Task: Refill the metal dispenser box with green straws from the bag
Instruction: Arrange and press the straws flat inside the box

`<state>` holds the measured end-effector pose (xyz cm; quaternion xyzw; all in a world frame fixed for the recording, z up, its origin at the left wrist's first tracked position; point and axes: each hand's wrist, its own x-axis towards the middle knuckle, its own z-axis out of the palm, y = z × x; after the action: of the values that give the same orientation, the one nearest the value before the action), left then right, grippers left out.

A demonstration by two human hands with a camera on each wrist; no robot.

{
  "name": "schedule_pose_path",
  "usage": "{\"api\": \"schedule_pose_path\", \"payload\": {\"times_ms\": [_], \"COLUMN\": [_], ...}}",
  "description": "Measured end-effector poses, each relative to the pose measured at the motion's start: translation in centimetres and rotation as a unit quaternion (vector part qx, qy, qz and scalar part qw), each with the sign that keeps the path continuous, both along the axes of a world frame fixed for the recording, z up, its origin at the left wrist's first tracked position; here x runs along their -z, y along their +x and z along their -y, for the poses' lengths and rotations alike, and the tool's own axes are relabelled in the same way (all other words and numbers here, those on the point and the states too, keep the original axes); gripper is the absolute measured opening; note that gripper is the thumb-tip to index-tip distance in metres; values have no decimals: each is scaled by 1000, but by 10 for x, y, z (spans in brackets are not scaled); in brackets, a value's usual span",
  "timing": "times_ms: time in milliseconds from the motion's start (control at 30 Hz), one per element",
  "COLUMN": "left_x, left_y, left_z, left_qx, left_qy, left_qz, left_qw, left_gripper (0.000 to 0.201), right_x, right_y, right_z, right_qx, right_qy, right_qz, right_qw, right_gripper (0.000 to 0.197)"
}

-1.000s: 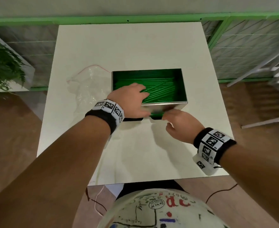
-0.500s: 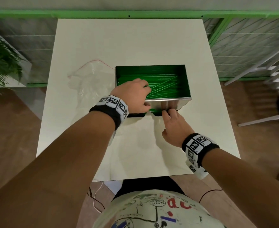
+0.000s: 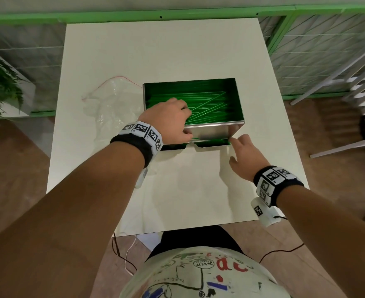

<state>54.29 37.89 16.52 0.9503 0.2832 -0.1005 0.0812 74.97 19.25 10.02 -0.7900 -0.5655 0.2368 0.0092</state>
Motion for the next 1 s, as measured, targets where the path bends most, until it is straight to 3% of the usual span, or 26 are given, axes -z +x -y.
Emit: {"api": "schedule_pose_path", "payload": {"times_ms": [100,233,367,467,567,633,733,833,1000], "left_x": [1,-2,-5,-2,-3,-3,-1,0,-2], "left_y": [0,0,1,-1,-2,1,4,1,-6], "left_z": [-1,0,0,0,-1,-1,-1,0,2], "left_qx": [1,15,24,17,-16,-33,-38,-50,-85], "left_qy": [4,6,-2,-8,-7,-14,-21,-28,-3], "left_qz": [6,1,3,30,34,3,-13,38,168], "left_qw": [1000,1000,1000,999,999,999,999,998,982], "left_gripper": [65,61,56,64,90,94,76,74,68], "right_x": [7,3,-23,-58,-90,-112,-141,-157,-145], "right_y": [11,32,67,109,154,165,140,90,42], "right_z": [-7,-14,-4,20,51,66,55,11,-57], "right_qx": [10,-20,-63,-34,5,18,-14,-109,-85], "right_qy": [45,29,-27,-57,65,161,280,331,176], "right_qz": [22,68,152,208,213,177,163,170,156], "right_qw": [999,997,986,976,975,971,946,922,968], "right_gripper": [48,33,26,24,18,14,25,19,20]}}
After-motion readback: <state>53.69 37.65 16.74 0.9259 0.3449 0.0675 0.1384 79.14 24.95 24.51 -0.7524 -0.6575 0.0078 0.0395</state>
